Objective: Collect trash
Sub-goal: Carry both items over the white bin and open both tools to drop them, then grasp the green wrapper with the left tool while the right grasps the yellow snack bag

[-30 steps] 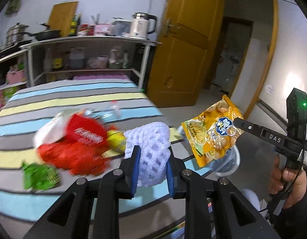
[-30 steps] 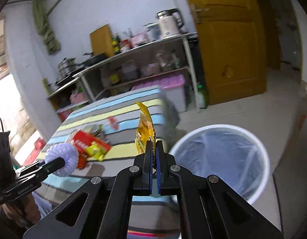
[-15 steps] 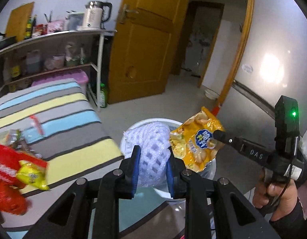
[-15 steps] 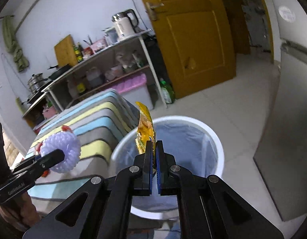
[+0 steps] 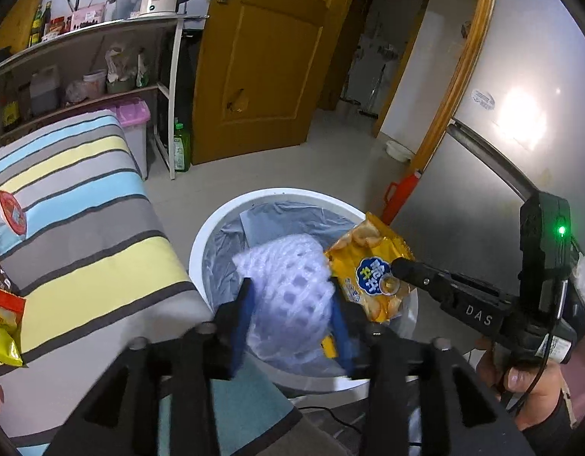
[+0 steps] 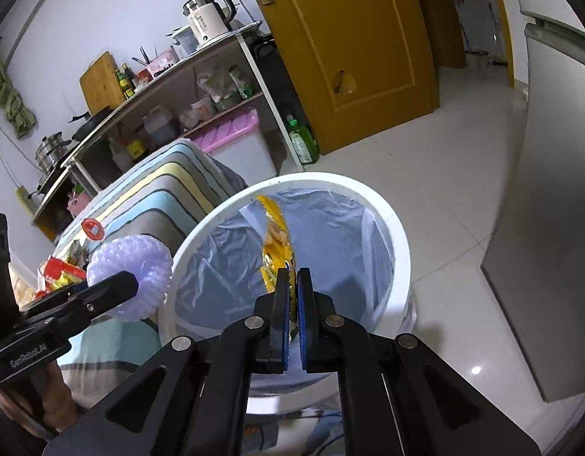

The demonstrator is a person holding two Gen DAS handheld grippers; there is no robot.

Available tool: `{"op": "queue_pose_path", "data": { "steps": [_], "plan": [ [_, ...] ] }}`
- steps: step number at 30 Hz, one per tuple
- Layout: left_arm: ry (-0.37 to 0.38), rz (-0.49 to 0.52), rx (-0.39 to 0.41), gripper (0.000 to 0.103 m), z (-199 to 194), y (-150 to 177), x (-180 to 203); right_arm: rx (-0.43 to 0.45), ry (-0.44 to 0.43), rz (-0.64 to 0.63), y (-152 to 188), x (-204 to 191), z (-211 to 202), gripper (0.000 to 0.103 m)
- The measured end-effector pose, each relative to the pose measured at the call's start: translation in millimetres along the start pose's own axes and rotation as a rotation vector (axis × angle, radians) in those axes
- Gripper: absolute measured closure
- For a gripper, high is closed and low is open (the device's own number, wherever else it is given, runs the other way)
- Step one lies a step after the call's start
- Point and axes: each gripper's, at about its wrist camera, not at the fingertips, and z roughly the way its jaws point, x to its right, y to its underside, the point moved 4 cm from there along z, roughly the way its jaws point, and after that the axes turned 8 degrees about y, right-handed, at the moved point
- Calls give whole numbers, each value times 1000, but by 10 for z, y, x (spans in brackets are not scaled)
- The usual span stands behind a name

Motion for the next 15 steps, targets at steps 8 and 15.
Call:
{"op": "queue_pose_path", "data": {
  "steps": [8, 15],
  "plan": [
    [-4, -19, 19, 54, -71, 8, -55, 18, 6, -7, 0, -19, -44, 71],
    [-15, -28, 74, 54, -292, 33, -89, 60, -12, -27, 10, -159, -289, 71]
  ]
}}
